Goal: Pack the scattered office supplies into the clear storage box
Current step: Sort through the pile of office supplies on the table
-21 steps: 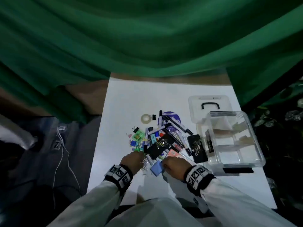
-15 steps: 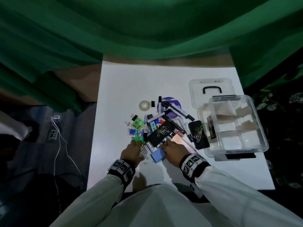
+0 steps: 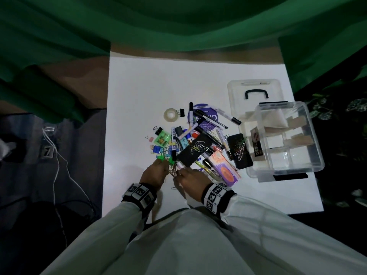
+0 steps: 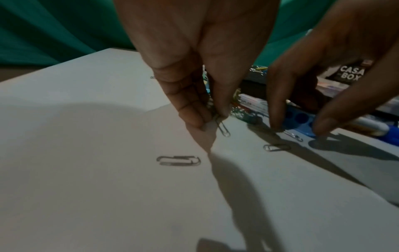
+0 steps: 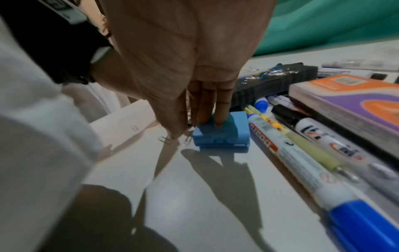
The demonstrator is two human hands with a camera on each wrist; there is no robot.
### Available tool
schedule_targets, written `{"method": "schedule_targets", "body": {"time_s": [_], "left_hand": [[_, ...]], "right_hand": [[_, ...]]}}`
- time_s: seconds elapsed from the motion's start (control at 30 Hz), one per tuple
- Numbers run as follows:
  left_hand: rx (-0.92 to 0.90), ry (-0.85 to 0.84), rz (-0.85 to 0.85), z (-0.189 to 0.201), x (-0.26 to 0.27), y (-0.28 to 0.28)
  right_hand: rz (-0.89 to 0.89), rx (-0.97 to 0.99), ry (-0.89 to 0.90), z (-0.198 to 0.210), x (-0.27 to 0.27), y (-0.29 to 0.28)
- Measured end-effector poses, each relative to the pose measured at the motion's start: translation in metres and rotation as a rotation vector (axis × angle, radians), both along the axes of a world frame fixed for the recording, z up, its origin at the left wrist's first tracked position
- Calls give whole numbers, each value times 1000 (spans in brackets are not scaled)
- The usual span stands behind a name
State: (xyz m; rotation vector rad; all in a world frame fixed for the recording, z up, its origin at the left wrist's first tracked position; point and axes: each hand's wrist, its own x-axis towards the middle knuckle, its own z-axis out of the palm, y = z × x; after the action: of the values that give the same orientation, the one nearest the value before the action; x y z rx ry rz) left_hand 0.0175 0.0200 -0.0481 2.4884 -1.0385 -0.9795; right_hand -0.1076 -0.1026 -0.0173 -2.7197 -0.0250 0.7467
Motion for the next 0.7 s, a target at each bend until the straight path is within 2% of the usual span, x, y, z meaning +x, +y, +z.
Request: {"method": "schedule_targets", "body": {"time_s": [0.17,0.4,0.5,0.63,0.7], "left_hand": [[-28,42,16,-3,6,10],[-22,122,94,5,5,17],[-26,124,81,9,5,16],[10,79,73,12,1,17],[-10,115,126,18,-1,17]], "right_hand": [[-86,-14,-60,7,7,-9],[-9,-97,-112,-2,37,0],[39,-77,-50,1,45,-4],[10,-32,-86,7,43,-17],[-25,40,-136,10,40,-24]]}}
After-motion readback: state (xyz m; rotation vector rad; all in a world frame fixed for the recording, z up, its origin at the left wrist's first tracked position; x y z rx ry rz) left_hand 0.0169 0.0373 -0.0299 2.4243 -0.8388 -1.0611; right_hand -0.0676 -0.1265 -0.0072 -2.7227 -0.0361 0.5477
